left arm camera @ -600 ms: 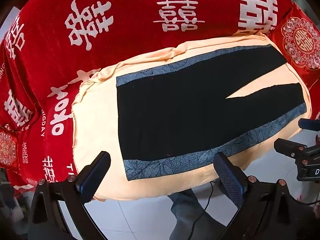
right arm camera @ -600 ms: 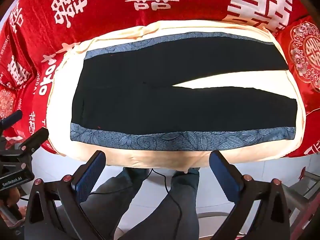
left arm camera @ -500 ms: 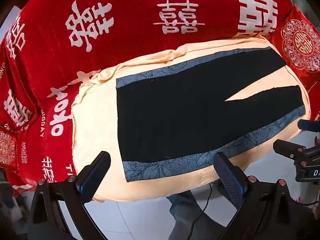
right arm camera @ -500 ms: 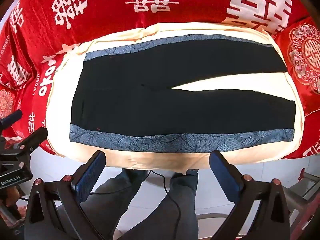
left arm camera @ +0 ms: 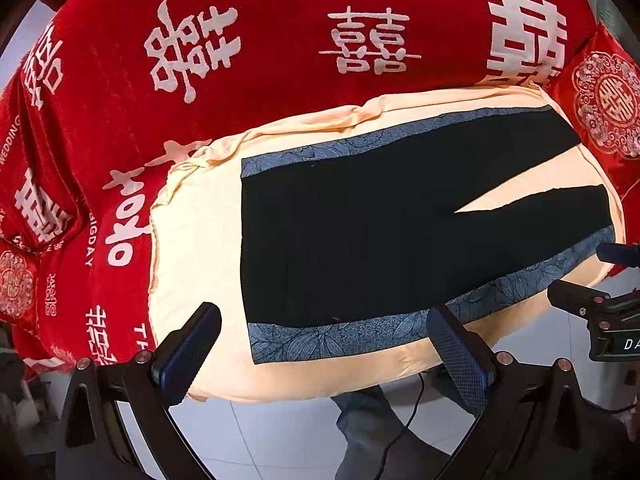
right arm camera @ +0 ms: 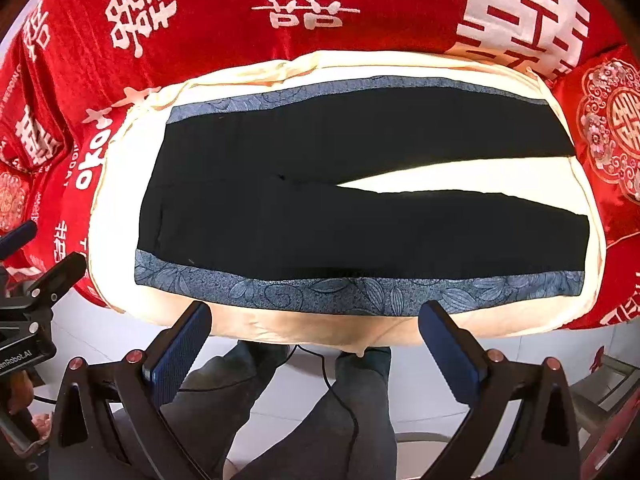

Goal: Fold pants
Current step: 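Move both grippers toward the trouser hem ends, then grasp the trouser leg ends with both grippers and lift them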

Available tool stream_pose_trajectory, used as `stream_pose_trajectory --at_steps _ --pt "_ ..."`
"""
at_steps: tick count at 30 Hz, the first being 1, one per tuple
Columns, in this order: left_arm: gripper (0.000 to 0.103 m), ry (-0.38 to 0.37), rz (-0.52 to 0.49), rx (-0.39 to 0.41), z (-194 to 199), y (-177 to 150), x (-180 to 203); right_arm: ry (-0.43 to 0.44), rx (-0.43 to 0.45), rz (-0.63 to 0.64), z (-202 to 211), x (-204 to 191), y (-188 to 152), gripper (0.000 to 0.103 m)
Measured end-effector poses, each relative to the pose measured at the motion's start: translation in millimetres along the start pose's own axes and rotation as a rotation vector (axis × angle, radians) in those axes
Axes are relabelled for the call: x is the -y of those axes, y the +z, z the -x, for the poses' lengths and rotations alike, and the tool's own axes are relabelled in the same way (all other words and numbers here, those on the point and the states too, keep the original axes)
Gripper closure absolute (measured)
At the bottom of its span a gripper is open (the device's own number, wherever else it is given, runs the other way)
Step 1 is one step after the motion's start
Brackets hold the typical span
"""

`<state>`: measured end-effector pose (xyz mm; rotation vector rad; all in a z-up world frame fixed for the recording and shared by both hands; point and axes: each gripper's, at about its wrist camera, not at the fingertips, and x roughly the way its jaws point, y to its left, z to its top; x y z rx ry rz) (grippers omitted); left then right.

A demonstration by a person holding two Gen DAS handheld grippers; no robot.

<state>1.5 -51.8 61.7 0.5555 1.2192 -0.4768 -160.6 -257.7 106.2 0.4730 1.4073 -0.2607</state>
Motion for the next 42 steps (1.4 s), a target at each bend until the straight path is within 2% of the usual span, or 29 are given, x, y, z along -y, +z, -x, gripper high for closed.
stream_pose_trajectory --at_steps 3,4,9,13,22,26,29,36,42 --pt "0.000 0.012 0.005 0.002 2.9 0.3 5.1 -0.009 0.012 0.019 1.9 2.0 2.7 0.000" --pt "0.000 0.016 0.005 0.000 3.7 0.1 7.7 0.029 0.040 0.024 3.4 2.7 0.9 0.000" --pt "0.000 0.031 0.020 -0.009 9.9 -3.1 19.0 0.020 0.027 0.051 6.0 13.8 3.0 0.000" --pt "0.000 0.044 0.076 -0.015 16.7 -10.9 22.4 0.012 0.052 0.097 12.3 23.5 0.7 0.000" --pt "0.000 0.053 0.254 -0.090 14.5 -41.6 38.5 -0.010 0.030 0.216 9.6 34.8 -7.3 0.000" --pt "0.000 0.044 0.285 -0.124 12.0 -50.1 36.0 -0.009 0.018 0.209 4.5 31.9 -8.7 0.000" --pt "0.000 0.046 0.266 -0.112 10.2 -51.1 27.3 -0.013 0.015 0.201 -0.1 25.4 -9.4 0.000" --pt "0.000 0.016 0.238 -0.110 -25.6 -52.9 1.5 -0.045 0.005 0.123 -32.8 5.4 -8.2 0.000" --pt "0.000 0.006 0.218 -0.156 -84.1 -65.0 -10.3 -0.081 -0.027 0.093 -77.3 -5.3 -10.8 0.000"
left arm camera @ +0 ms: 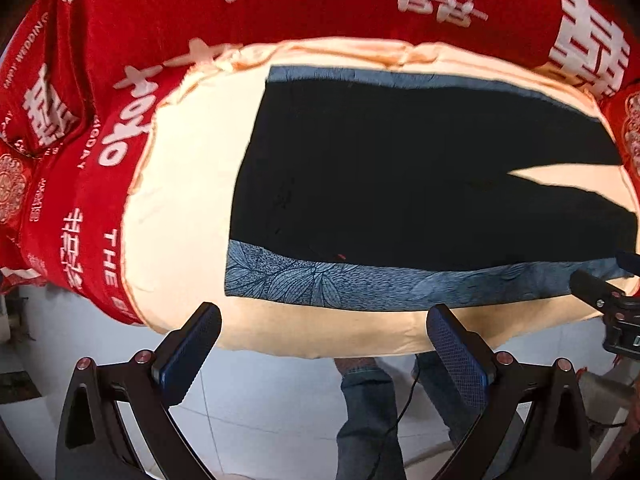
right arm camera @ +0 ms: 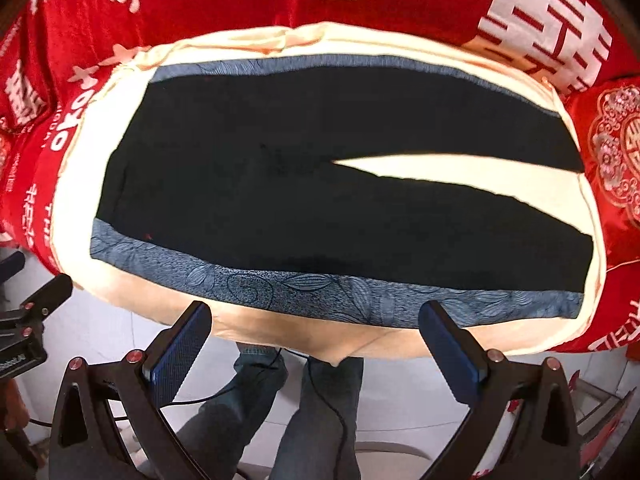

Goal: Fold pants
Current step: 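Grasp the trouser leg ends with both grippers and lift them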

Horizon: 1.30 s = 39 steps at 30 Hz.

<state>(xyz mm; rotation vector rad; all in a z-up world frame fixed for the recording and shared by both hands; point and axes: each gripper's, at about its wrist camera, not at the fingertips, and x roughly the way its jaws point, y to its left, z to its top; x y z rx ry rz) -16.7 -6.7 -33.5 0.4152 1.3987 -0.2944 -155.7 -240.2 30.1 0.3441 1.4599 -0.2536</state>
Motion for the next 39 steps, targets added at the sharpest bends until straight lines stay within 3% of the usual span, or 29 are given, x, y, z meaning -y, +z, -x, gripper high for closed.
stream_pose_trajectory --at_steps 9,16,18,23,25,26,27,28,34,39 --pt "0.000 -0.027 0.033 -0.026 -59.3 3.6 -4.0 -0.024 -0.031 -0.020 -55.6 -7.6 -0.6 0.000" --pt "0.000 -0.042 0.046 -0.014 -87.3 7.2 -0.7 0.001 -0.015 -0.046 -72.3 -4.3 -2.7 0.000" --pt "0.000 -0.059 0.062 -0.003 -89.6 7.2 -3.9 0.081 0.024 -0.075 -68.5 -2.1 -5.7 0.000" --pt "0.000 -0.199 0.195 0.016 -94.5 -0.8 -34.8 0.500 0.054 -0.223 -74.9 7.6 -21.8 0.001" --pt "0.000 -0.238 0.229 0.012 -99.4 -6.9 -46.3 0.616 0.017 -0.279 -88.0 6.4 -30.9 0.015" --pt "0.000 -0.253 0.239 0.014 -101.4 -10.0 -50.8 0.656 -0.003 -0.301 -96.5 4.5 -35.4 0.033" --pt "0.000 -0.271 0.247 0.017 -103.1 -12.8 -54.8 0.704 -0.024 -0.317 -106.5 2.4 -40.4 0.039" --pt "0.000 -0.295 0.255 0.018 -105.4 -16.7 -59.2 0.749 -0.045 -0.331 -116.5 -1.5 -45.8 0.039" --pt "0.000 -0.405 0.287 0.016 -115.6 -32.5 -70.0 0.879 -0.080 -0.361 -165.1 -18.1 -65.8 0.039" --pt "0.000 -0.472 0.285 -0.008 -127.1 -47.8 -72.8 0.983 -0.057 -0.480 -194.9 -25.8 -60.8 0.039"
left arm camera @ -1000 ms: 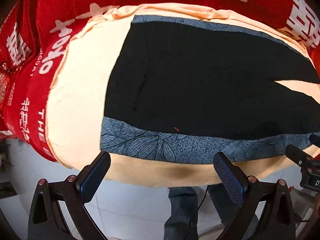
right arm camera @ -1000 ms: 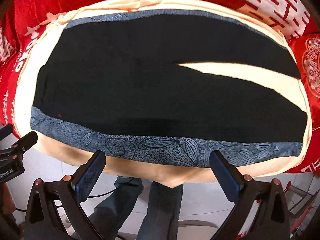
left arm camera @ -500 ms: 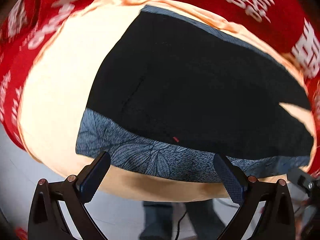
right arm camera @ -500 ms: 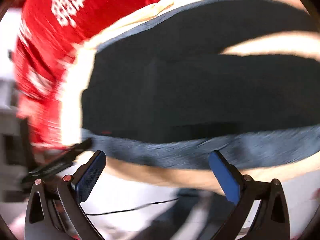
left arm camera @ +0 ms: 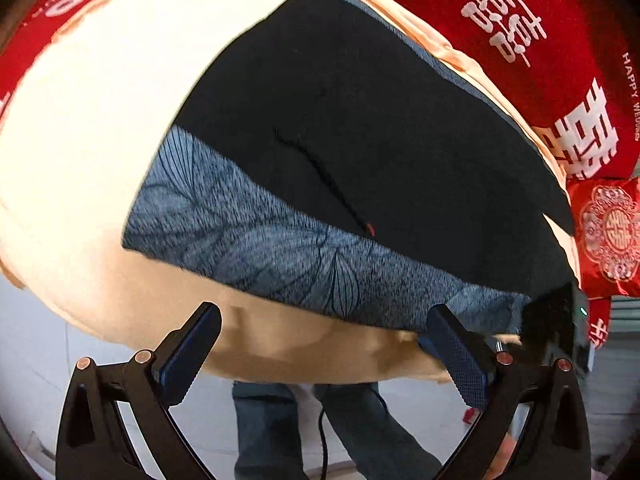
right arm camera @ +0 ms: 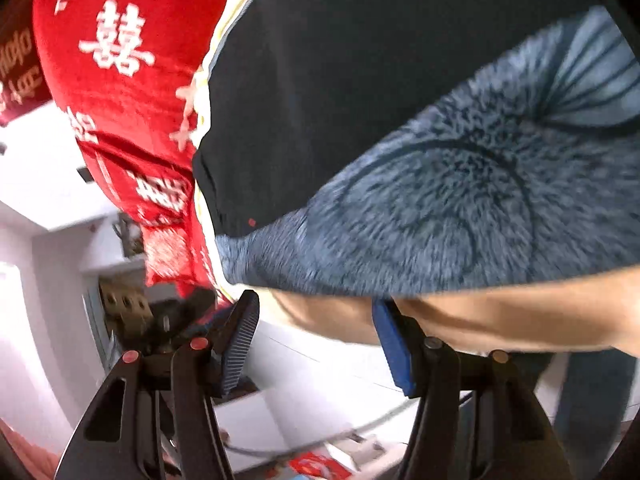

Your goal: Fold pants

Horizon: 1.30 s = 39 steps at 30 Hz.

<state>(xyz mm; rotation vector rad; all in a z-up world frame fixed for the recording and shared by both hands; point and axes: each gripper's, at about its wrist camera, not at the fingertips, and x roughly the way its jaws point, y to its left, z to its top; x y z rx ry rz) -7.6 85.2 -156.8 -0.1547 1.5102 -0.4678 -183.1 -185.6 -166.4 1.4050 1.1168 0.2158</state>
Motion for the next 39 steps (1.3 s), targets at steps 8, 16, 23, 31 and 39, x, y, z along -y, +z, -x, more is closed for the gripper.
stream_pose_trajectory --at_steps 8,16,23,31,39 --pt "0.000 -0.143 0.128 -0.025 -18.2 4.7 -9.7 0.170 0.071 0.026 28.8 -50.4 17.6 0.039" --pt "0.000 -0.261 0.312 0.024 -23.2 19.9 -13.7 0.187 0.050 0.101 49.3 -71.9 15.9 0.039" --pt "0.068 -0.188 0.241 0.024 -22.8 38.0 -5.3 0.094 0.090 0.003 61.3 -9.6 10.3 0.039" --pt "0.068 -0.243 0.170 -0.004 -3.4 57.2 5.1 0.216 0.228 -0.138 93.5 48.5 7.3 0.039" --pt "0.068 -0.189 0.097 -0.044 -0.1 65.6 14.4 0.315 0.421 -0.251 123.7 70.5 -2.5 0.040"
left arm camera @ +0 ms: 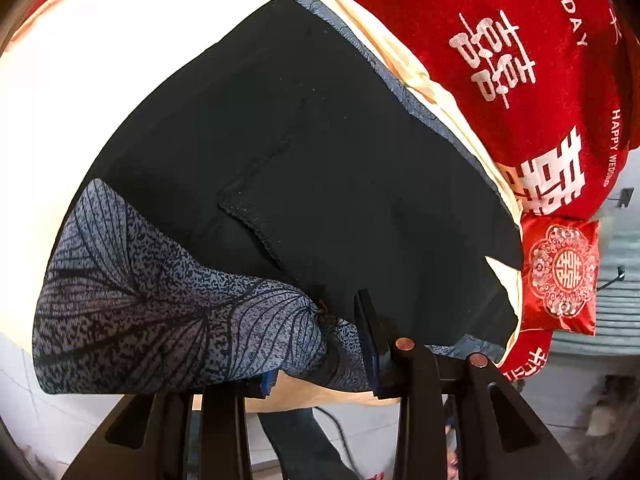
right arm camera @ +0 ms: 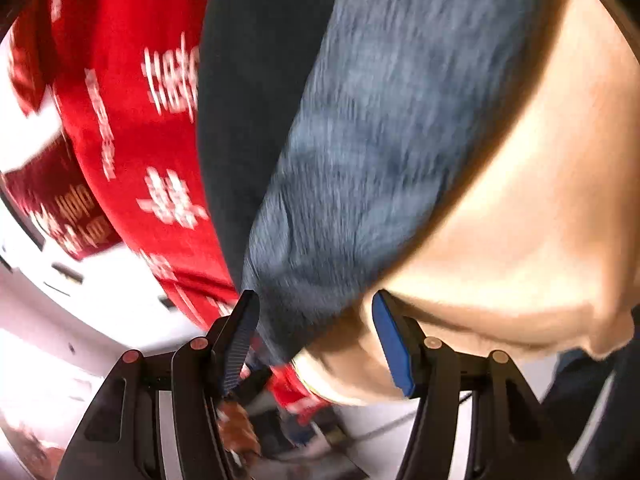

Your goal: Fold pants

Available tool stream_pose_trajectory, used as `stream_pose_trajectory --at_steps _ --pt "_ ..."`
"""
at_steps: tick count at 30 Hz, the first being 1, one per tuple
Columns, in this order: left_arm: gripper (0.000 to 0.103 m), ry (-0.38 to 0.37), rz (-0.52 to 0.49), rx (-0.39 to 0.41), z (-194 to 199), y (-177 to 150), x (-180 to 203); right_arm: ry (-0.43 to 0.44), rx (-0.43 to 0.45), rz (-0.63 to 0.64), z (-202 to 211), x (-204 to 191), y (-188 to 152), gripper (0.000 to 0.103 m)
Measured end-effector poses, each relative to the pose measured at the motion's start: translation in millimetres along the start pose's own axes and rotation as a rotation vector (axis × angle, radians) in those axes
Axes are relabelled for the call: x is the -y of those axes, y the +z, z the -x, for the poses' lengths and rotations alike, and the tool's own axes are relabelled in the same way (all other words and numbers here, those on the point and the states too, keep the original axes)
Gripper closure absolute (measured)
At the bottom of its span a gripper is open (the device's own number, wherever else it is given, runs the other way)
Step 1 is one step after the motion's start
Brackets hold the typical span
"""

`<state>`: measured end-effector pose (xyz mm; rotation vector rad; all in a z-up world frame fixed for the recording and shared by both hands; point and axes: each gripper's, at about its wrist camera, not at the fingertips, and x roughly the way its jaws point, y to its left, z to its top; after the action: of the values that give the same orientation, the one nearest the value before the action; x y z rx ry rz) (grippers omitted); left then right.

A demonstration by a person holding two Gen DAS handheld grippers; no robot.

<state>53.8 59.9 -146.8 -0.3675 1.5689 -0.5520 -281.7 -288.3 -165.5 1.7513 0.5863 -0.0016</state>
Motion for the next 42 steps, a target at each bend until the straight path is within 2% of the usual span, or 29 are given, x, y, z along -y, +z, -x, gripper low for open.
stream_pose_trajectory --at_steps 1,2,3,4,5,6,9,11,14,18,21,24,28,32,35,37,38,39,40,41,42 --pt "0.068 0.003 0.003 -0.002 -0.9 -0.1 -1.4 0.007 0.008 -0.001 2.0 -1.0 4.4 0.041" --pt "0.068 0.006 0.008 -0.003 -2.0 -0.5 -3.1 0.003 0.006 -0.006 2.1 -3.7 8.3 0.048" --pt "0.068 0.011 0.010 -0.003 -2.6 -1.1 -4.0 -0.009 -0.010 -0.029 1.4 -6.3 11.1 0.070" --pt "0.068 0.021 0.012 -0.003 -3.4 -2.6 -5.3 -0.018 -0.015 -0.047 3.6 -7.0 11.7 0.081" --pt "0.072 0.030 0.014 -0.002 -3.2 -3.6 -6.1 -0.036 -0.019 -0.063 6.3 -9.8 12.0 0.095" --pt "0.078 0.039 0.016 -0.002 -2.4 -4.5 -6.5 -0.069 -0.025 -0.060 10.3 -17.9 9.7 0.096" --pt "0.078 0.029 0.031 0.019 10.1 -4.5 -5.4 -0.157 -0.042 0.040 20.8 -58.0 7.0 0.097" --pt "0.078 0.026 0.026 0.021 17.3 -1.3 1.1 -0.178 -0.051 0.091 26.8 -82.4 8.0 0.097" --pt "0.078 0.031 -0.024 0.040 28.1 6.6 22.0 -0.247 -0.094 0.195 23.6 -125.8 17.4 0.097" --pt "0.078 0.029 -0.044 0.082 41.6 31.9 50.2 -0.310 -0.157 0.289 7.3 -172.3 45.1 0.097" --pt "0.078 0.031 -0.055 0.120 45.4 58.6 69.8 -0.346 -0.216 0.333 -25.6 -207.3 81.0 0.096" --pt "0.078 0.046 -0.053 0.149 39.0 96.9 89.3 -0.414 -0.276 0.356 -61.6 -224.7 125.1 0.093" --pt "0.078 0.111 -0.069 0.179 3.9 157.3 108.5 -0.490 -0.351 0.363 -113.5 -224.3 186.3 0.092" --pt "0.078 0.196 -0.028 0.183 -41.9 200.5 102.1 -0.568 -0.411 0.388 -168.7 -209.0 234.9 0.092" --pt "0.078 0.265 0.011 0.147 -75.3 219.5 91.7 -0.609 -0.430 0.378 -198.2 -191.6 260.9 0.092" --pt "0.078 0.271 0.045 0.128 -81.6 225.3 86.3 -0.611 -0.442 0.338 -207.1 -187.0 267.8 0.087" --pt "0.077 0.262 0.050 0.121 -78.2 225.7 86.5 -0.590 -0.449 0.331 -207.8 -189.2 266.9 0.071" --pt "0.074 0.247 0.044 0.115 -72.9 224.5 88.0 -0.547 -0.467 0.349 -206.7 -197.5 261.4 0.039" --pt "0.070 0.223 0.019 0.113 -62.4 221.4 91.6 -0.526 -0.477 0.375 -205.0 -206.0 256.1 0.024" --pt "0.054 0.229 -0.004 0.123 -52.8 218.5 95.0 -0.525 -0.474 0.409 -202.0 -215.9 250.0 0.014" --pt "0.033 0.261 -0.030 0.146 -41.3 213.7 100.1 -0.553 -0.463 0.477 -197.0 -231.1 239.4 0.014"
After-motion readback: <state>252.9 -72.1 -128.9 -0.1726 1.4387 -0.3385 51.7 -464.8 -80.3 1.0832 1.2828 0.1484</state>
